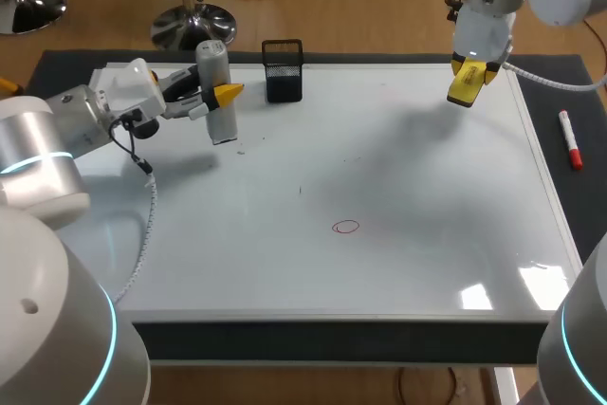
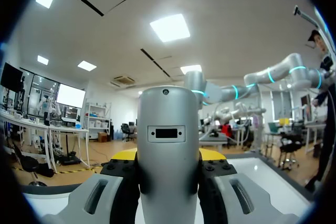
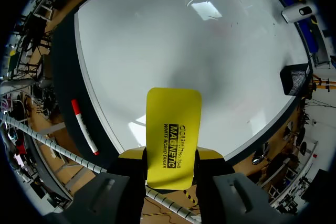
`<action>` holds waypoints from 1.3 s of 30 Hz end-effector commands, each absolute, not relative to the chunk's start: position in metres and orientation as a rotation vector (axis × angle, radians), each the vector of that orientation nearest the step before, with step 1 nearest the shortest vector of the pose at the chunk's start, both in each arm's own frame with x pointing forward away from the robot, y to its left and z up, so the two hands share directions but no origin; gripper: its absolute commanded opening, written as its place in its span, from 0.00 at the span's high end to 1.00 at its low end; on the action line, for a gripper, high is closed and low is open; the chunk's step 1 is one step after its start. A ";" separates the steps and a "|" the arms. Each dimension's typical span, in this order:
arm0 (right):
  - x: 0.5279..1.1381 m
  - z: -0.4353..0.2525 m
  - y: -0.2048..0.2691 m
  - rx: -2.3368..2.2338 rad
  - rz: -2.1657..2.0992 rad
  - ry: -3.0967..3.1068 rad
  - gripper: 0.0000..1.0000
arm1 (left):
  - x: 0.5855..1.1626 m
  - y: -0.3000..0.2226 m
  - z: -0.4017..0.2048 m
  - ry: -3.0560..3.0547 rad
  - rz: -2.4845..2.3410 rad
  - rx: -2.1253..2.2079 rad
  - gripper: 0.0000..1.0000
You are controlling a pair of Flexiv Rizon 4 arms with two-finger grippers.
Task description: Pick up the inspection probe, press it on each red-marked spot on the whiteboard one by one, put down the probe, pick up the eraser, and wipe off all the red marks.
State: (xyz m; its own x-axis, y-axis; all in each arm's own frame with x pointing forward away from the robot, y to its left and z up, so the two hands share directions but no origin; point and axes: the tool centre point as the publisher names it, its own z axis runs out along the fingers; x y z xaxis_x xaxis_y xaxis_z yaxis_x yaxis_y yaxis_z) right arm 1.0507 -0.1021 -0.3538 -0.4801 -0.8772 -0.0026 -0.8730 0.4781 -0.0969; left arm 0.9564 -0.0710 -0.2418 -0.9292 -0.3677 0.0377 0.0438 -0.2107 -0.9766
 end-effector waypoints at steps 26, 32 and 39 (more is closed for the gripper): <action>1.032 -0.352 -0.050 -1.715 -0.131 2.518 1.00 | 0.955 -0.071 -0.240 1.779 -2.218 -0.386 1.00; 1.017 -0.336 -0.018 -1.806 -0.133 2.417 1.00 | 0.955 -0.071 -0.240 1.779 -2.218 -0.386 1.00; 0.989 -0.322 0.027 -1.930 -0.168 2.278 1.00 | 0.955 -0.071 -0.240 1.779 -2.218 -0.386 1.00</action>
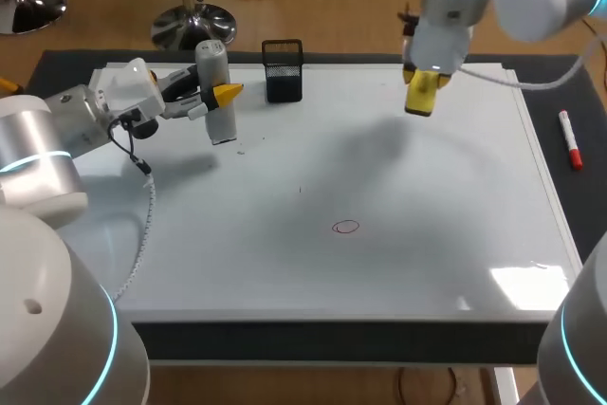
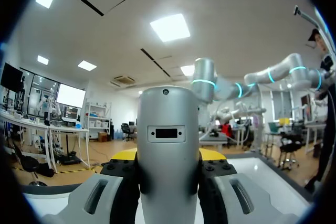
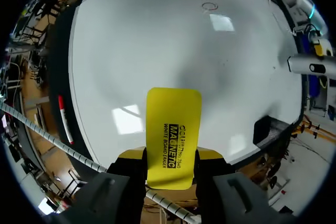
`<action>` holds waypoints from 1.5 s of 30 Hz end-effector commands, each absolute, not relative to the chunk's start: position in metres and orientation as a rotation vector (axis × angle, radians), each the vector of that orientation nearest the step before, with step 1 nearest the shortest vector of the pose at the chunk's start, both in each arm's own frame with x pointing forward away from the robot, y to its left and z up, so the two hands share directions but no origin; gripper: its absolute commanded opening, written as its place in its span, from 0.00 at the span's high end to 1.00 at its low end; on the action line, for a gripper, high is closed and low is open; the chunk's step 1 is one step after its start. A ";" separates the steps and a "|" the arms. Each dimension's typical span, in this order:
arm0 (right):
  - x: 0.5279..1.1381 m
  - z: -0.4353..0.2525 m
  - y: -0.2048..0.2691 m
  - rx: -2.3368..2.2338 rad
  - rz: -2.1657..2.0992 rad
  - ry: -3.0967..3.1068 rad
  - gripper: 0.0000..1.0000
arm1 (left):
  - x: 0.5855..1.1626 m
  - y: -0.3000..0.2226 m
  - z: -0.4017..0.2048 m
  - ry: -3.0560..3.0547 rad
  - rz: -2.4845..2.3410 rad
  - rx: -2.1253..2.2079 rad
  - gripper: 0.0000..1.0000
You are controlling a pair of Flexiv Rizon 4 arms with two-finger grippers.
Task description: Pick up the inspection probe, press it on each red-marked spot on the whiteboard one by one, put down the probe, pick up the eraser, and wipe off all the red marks.
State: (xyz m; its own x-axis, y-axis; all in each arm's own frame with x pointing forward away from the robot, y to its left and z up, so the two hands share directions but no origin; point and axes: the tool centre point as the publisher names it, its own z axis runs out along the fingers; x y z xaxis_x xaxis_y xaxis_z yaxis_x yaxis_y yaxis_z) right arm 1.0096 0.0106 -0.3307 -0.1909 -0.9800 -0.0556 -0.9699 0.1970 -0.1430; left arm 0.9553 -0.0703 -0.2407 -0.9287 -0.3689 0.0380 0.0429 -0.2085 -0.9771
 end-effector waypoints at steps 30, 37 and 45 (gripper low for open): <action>0.862 -0.343 0.178 -2.110 -0.064 1.975 1.00 | 0.955 -0.071 -0.240 1.779 -2.218 -0.386 1.00; 0.832 -0.348 0.188 -2.157 -0.010 1.965 1.00 | 0.955 -0.071 -0.240 1.779 -2.218 -0.386 1.00; 0.809 -0.353 0.184 -2.154 0.021 2.010 1.00 | 0.955 -0.071 -0.240 1.779 -2.218 -0.386 1.00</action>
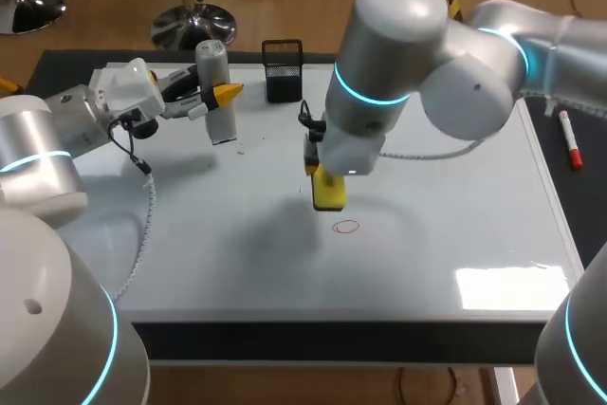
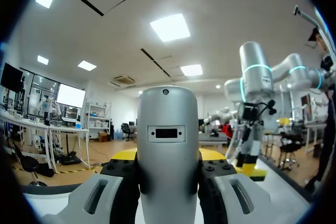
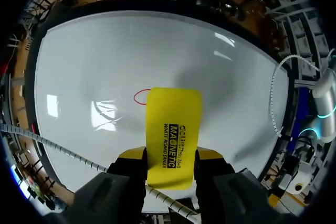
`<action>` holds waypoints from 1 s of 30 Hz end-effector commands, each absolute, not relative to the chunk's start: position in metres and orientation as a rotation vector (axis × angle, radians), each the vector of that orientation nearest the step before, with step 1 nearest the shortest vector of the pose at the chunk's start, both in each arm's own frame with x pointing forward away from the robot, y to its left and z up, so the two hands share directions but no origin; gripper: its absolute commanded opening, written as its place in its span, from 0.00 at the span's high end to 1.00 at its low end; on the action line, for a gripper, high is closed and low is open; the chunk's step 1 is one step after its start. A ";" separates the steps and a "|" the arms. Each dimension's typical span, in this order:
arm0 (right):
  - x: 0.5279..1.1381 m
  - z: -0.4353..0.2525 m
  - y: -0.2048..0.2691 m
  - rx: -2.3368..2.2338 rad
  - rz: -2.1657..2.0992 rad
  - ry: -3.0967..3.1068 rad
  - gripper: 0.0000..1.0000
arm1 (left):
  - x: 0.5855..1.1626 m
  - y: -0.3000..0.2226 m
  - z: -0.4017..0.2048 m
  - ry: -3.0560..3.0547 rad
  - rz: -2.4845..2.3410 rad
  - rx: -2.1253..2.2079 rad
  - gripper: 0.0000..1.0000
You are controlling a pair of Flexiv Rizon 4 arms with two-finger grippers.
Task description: Pick up the inspection probe, press it on each red-marked spot on the whiteboard one by one, put down the probe, pick up the eraser, and wipe off all the red marks.
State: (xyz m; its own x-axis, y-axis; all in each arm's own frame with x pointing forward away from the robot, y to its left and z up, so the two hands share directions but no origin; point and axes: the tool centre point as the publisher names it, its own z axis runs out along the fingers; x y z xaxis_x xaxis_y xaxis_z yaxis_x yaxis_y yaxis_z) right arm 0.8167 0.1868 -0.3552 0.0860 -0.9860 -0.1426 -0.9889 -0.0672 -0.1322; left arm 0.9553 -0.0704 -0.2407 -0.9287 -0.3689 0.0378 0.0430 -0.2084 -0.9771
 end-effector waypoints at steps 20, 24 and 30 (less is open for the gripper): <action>0.781 -0.370 0.184 -2.199 0.136 2.033 1.00 | 0.955 -0.071 -0.240 1.779 -2.218 -0.386 1.00; 0.781 -0.370 0.184 -2.199 0.136 2.033 1.00 | 0.955 -0.071 -0.240 1.779 -2.218 -0.386 1.00; 0.781 -0.370 0.184 -2.199 0.136 2.033 1.00 | 0.955 -0.071 -0.240 1.779 -2.218 -0.386 1.00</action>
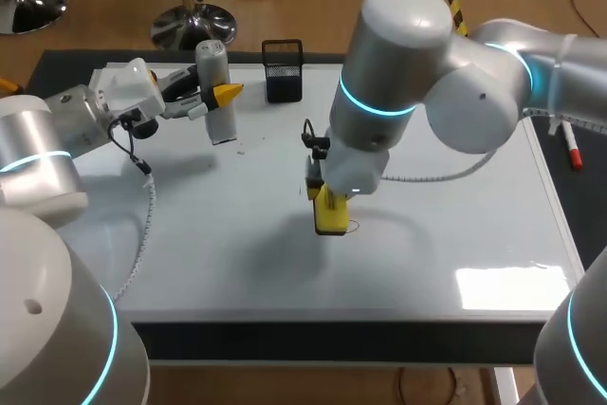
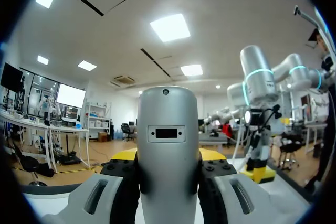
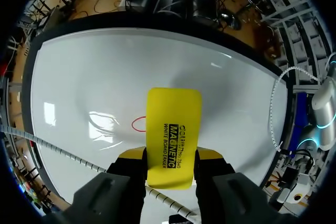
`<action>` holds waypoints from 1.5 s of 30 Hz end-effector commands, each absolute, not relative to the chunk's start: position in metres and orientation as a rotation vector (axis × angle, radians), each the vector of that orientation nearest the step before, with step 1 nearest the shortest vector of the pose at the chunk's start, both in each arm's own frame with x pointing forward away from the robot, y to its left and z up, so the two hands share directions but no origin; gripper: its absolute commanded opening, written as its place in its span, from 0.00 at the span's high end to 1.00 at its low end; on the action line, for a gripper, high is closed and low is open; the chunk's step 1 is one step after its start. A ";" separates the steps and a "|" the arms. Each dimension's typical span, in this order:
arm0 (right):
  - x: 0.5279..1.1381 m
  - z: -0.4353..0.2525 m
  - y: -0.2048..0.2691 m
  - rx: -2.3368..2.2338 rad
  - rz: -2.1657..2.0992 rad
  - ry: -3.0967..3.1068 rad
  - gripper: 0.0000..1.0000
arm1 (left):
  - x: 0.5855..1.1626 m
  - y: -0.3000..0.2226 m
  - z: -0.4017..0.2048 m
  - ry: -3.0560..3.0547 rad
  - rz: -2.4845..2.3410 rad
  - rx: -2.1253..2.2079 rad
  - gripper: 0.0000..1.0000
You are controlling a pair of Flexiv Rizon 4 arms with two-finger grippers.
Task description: Pick up the inspection probe, press it on each red-marked spot on the whiteboard one by one, put down the probe, pick up the eraser, and wipe off all the red marks.
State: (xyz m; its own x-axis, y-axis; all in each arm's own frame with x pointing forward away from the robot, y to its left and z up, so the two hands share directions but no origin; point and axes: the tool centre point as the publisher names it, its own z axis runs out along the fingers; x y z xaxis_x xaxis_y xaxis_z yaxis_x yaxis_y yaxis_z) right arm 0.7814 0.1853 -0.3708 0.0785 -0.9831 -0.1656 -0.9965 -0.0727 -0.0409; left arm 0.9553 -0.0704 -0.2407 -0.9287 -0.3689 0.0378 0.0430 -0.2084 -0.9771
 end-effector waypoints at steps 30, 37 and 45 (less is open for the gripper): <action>0.761 -0.417 0.201 -2.339 0.174 2.033 1.00 | 0.955 -0.071 -0.240 1.779 -2.218 -0.386 1.00; 0.759 -0.425 0.198 -2.374 0.157 2.042 1.00 | 0.955 -0.071 -0.240 1.779 -2.218 -0.386 1.00; 0.758 -0.430 0.189 -2.389 0.131 2.066 1.00 | 0.955 -0.071 -0.240 1.779 -2.218 -0.386 1.00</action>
